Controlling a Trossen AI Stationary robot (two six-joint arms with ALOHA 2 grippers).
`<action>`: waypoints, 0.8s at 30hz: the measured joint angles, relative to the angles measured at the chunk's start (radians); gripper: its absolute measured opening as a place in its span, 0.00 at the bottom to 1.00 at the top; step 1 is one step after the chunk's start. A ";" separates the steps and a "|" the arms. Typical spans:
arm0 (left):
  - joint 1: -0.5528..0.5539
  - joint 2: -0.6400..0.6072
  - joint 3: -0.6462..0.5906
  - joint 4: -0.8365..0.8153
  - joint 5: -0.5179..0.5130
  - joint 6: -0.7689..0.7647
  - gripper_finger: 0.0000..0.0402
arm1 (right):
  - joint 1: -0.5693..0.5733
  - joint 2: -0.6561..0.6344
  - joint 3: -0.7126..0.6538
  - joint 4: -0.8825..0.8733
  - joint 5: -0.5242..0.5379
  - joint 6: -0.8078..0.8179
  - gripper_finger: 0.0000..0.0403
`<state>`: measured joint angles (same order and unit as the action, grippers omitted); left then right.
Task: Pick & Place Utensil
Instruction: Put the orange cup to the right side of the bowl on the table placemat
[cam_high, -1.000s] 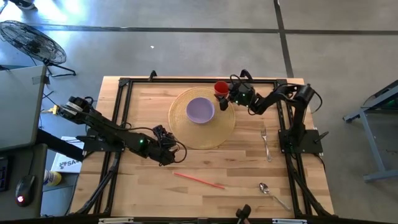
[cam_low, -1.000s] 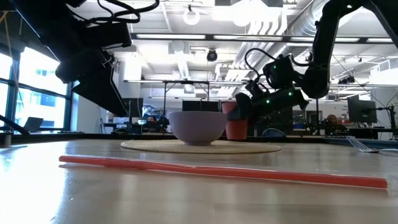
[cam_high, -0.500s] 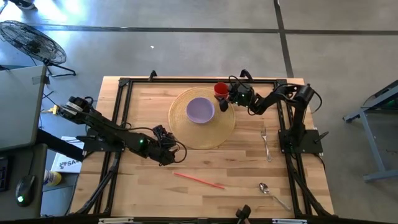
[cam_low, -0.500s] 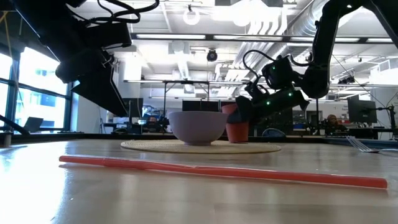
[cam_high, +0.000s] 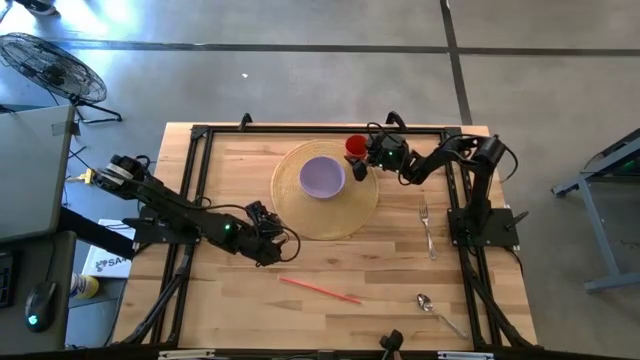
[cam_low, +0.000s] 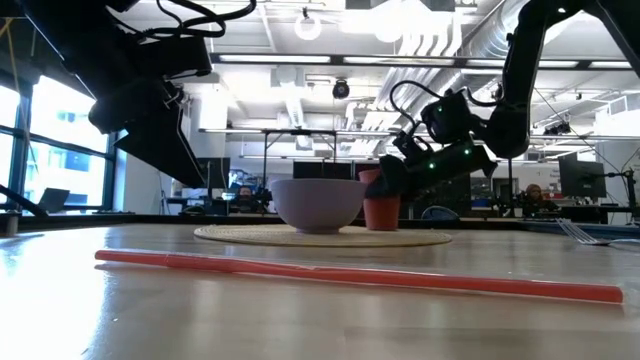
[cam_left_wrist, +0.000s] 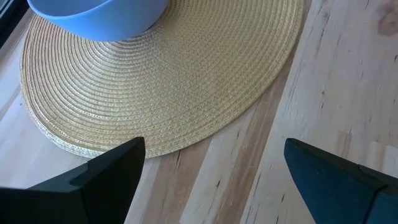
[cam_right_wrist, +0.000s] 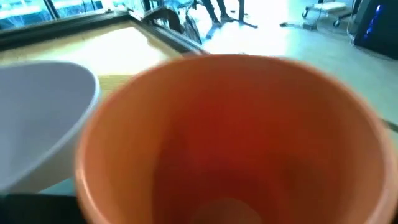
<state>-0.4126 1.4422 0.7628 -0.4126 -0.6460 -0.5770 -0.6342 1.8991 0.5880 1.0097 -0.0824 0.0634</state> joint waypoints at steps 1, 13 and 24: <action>0.000 0.000 0.000 0.000 0.000 0.000 0.94 | 0.000 -0.001 0.000 0.006 -0.001 -0.002 0.90; 0.000 0.000 0.000 -0.005 0.000 0.000 0.94 | 0.000 -0.065 0.000 -0.164 -0.012 -0.066 0.90; 0.000 0.000 0.001 -0.004 -0.004 0.000 0.94 | 0.000 -0.144 0.000 -0.412 0.017 -0.087 0.90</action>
<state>-0.4126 1.4422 0.7635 -0.4168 -0.6498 -0.5773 -0.6338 1.7552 0.5880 0.5981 -0.0656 -0.0232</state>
